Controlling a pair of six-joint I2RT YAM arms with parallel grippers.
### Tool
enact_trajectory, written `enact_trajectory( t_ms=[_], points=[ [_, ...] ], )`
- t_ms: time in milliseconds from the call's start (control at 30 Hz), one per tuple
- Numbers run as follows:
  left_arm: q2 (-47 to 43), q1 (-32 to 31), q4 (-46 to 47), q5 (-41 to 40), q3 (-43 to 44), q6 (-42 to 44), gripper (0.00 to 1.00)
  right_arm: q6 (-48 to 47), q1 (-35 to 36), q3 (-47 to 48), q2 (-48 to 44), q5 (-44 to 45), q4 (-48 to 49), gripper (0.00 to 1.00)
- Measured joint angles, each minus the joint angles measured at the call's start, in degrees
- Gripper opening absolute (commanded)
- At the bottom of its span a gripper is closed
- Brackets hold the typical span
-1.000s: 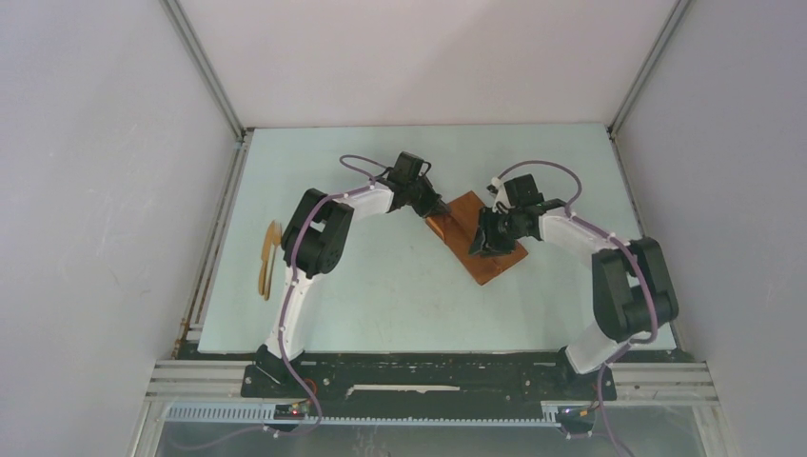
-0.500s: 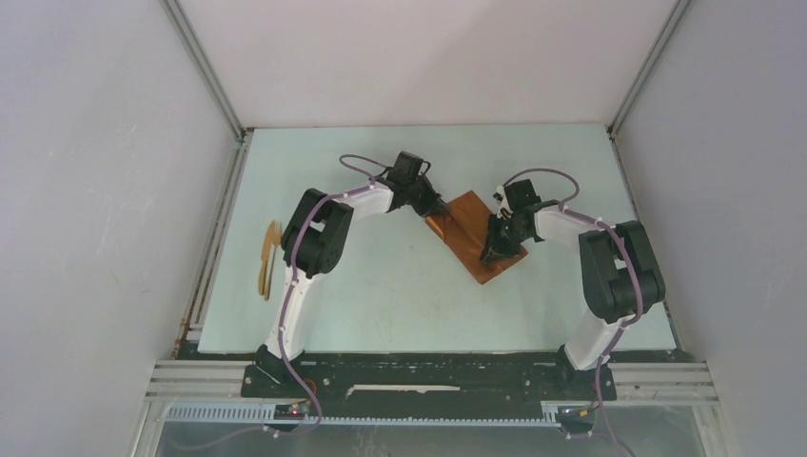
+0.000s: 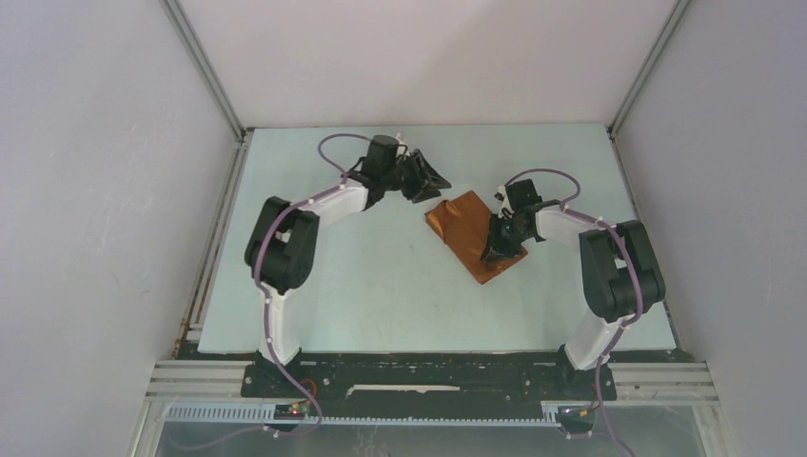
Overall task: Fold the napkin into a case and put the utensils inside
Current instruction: Smooth out the 2/3-rectangle-folded napkin at the center of the board.
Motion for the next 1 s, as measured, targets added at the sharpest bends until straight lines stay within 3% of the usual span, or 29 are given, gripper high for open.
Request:
enact_trajectory(
  t_ms=[100,233,700,1000],
  points=[
    [-4.70,1.88,4.85,1.49,-5.84,-0.66,0.23,0.00,-0.04,0.00,0.02,-0.04,0.00,0.26],
    [-4.04,3.48,10.29,2.69,-10.14,-2.54,0.10,0.00,-0.07,0.00,0.04,-0.09,0.00,0.26],
    [7.72,2.45,12.41,3.61,-7.48,-4.20,0.09,-0.02,-0.07,0.00,0.04,-0.17,0.00,0.26],
    [10.80,2.45,10.99,3.98,-3.52,-4.02,0.09,-0.20,1.20,3.58,0.04,-0.11,-2.84,0.33]
  ],
)
